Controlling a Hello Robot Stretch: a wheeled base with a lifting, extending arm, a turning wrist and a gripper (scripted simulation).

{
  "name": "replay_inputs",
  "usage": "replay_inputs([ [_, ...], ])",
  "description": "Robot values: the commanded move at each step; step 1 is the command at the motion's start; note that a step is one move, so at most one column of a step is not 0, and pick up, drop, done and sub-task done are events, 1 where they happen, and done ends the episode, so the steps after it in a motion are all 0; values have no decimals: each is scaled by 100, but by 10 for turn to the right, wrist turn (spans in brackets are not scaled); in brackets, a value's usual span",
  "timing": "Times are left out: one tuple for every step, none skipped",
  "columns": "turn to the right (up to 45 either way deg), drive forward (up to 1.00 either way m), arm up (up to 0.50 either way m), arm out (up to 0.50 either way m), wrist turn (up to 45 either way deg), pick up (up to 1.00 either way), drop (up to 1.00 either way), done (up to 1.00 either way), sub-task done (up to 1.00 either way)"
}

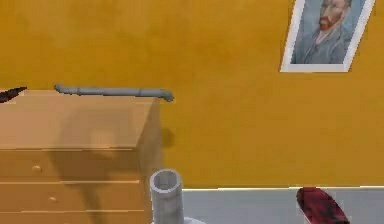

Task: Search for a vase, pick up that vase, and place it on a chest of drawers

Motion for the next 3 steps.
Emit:
replay_inputs([
  [-450,0,0,0,0,0,0,0,0],
  [-240,0,0,0,0,0,0,0,0],
  [0,35,0,0,0,0,0,0,0],
])
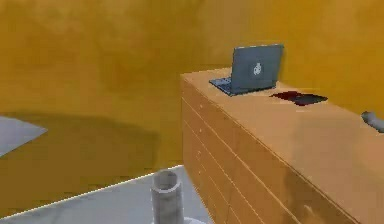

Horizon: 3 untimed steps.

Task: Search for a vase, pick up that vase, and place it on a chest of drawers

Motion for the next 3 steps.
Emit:
replay_inputs([
  [450,0,0,0,0,0,0,0,0],
  [450,0,0,0,0,0,0,0,0],
  [90,0,0,0,0,0,0,0,0],
])
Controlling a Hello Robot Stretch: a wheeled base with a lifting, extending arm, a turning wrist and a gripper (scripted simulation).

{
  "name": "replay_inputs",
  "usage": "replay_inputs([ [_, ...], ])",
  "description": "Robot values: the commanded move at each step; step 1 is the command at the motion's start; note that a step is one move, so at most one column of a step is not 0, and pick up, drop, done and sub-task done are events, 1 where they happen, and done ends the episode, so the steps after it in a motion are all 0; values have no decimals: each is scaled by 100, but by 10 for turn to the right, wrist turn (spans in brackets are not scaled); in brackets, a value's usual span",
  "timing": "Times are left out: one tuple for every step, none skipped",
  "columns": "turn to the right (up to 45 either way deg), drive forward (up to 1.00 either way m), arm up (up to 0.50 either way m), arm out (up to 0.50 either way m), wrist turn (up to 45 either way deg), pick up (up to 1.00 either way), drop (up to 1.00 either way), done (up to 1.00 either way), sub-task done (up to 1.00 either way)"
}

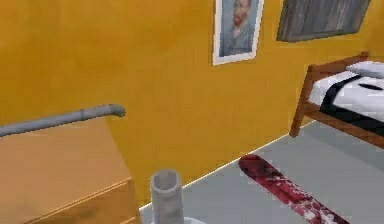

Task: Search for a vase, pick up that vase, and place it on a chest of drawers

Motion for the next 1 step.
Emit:
replay_inputs([
  [-450,0,0,0,0,0,0,0,0],
])
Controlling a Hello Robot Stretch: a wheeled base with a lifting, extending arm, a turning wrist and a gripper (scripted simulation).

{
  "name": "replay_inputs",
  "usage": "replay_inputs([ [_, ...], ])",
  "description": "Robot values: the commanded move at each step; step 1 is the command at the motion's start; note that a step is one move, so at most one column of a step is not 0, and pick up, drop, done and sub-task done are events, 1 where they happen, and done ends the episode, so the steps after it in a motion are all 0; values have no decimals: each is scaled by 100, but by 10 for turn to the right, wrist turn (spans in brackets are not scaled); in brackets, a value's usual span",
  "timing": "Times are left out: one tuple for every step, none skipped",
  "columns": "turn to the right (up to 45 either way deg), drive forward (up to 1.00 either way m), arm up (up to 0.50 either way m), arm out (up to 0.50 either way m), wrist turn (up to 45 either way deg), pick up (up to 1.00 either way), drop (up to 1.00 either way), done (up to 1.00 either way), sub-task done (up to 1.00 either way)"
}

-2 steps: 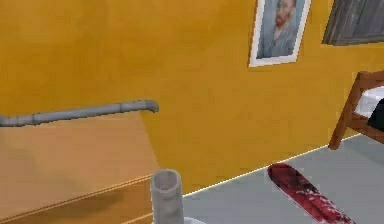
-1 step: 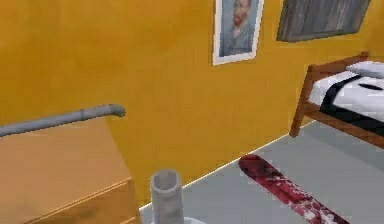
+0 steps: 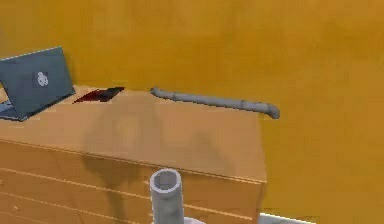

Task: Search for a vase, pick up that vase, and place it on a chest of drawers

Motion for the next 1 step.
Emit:
replay_inputs([
  [-450,0,0,0,0,0,0,0,0],
])
